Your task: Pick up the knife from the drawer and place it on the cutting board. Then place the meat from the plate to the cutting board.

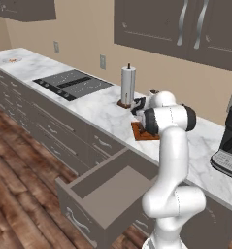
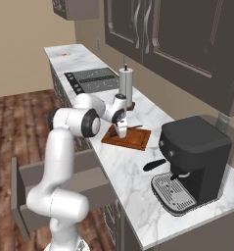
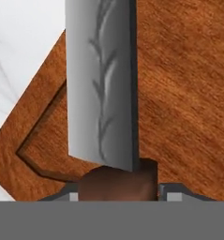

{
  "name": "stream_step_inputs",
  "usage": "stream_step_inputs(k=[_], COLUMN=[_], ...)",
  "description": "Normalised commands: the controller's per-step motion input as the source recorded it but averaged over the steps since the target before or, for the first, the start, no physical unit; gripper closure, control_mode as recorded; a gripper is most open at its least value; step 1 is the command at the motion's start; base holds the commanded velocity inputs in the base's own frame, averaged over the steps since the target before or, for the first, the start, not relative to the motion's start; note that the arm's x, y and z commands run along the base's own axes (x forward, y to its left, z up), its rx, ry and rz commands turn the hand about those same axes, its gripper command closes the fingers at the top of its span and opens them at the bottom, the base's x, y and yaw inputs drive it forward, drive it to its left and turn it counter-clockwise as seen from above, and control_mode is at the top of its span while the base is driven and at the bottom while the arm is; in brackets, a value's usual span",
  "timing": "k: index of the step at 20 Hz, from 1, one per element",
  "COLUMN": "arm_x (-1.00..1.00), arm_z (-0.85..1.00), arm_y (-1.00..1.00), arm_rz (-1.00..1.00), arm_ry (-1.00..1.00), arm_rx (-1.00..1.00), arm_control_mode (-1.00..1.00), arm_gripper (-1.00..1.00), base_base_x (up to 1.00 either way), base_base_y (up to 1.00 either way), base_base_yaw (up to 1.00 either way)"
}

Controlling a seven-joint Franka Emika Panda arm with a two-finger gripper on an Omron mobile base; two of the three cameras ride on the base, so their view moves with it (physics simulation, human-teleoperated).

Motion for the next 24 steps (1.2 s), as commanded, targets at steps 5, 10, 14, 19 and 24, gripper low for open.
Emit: stream_step_inputs(k=[5,10,14,19,24], arm_x=[-0.03,-0.19,-0.44,-0.32,-0.37], arm_z=[-0.09,0.0,0.0,0.31,0.17], arm_y=[-0.49,-0.49,-0.3,-0.05,0.0], arm_rz=[0.0,0.0,0.0,0.0,0.0], arm_ry=[0.02,0.0,-0.09,-0.16,-0.21], arm_rx=[0.0,0.02,0.02,0.01,0.0], arm_control_mode=[-1.0,-1.0,-1.0,-1.0,-1.0], arm_gripper=[-1.0,-1.0,-1.0,-1.0,-1.0], base_base_x=[0.0,0.0,0.0,0.0,0.0], base_base_y=[0.0,0.0,0.0,0.0,0.0], base_base_yaw=[0.0,0.0,0.0,0.0,0.0])
